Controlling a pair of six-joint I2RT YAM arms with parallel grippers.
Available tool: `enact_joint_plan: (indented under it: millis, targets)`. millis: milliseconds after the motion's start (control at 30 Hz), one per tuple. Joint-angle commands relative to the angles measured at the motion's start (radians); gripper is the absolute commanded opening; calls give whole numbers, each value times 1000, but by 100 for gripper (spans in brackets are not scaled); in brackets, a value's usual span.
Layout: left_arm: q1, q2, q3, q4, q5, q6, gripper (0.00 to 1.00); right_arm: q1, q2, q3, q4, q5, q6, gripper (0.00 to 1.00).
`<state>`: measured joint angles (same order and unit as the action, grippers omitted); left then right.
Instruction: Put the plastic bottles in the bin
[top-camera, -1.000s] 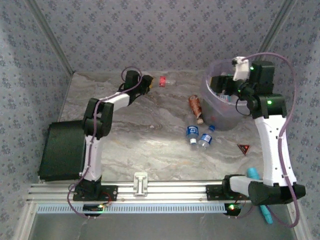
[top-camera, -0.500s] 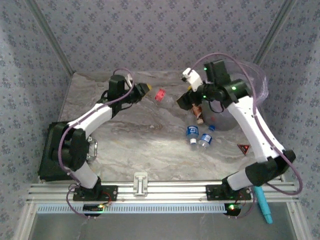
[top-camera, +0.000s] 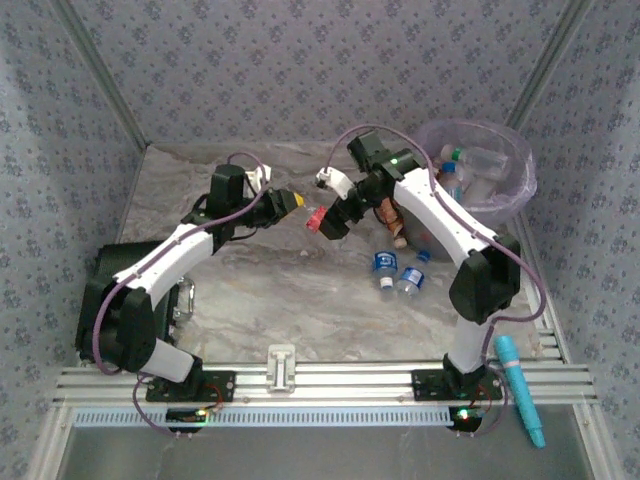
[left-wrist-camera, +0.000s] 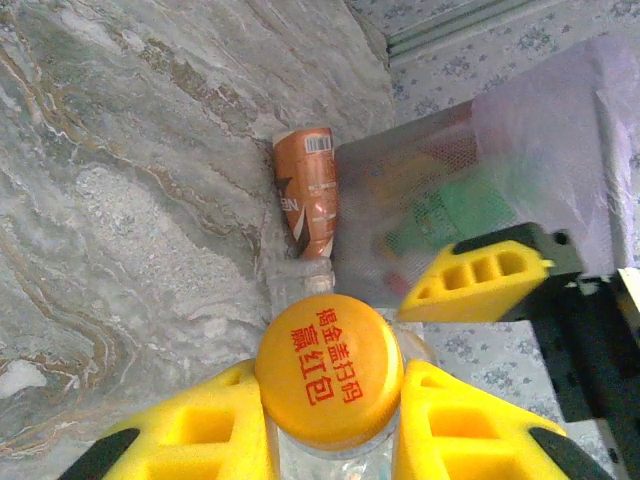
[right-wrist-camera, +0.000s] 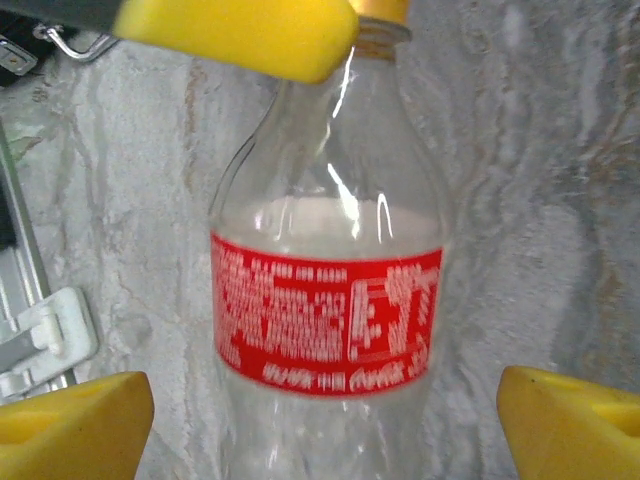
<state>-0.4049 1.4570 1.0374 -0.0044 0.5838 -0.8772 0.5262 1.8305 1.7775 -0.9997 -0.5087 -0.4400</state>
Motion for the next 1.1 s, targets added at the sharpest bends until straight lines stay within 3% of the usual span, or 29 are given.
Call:
enact_joint_plan:
  millis: [0, 333, 500, 733, 933, 1067]
  targets:
    - [-12, 0, 42, 0, 24, 27, 25, 0, 17, 20, -9, -125, 39, 89]
    - [-20, 3, 41, 73, 12, -15, 24, -20, 64, 18, 11, -217, 88, 77]
    - [-26, 0, 42, 102, 11, -34, 24, -17, 86, 33, 5, -211, 88, 77]
    - [-26, -9, 47, 90, 2, -22, 24, -29, 83, 48, 5, -226, 101, 64]
    - [-26, -27, 35, 93, -22, -14, 46, -56, 36, 65, 25, -214, 153, 56]
    - [-11, -70, 18, 79, -56, -6, 67, -87, -21, 86, 27, -179, 206, 54]
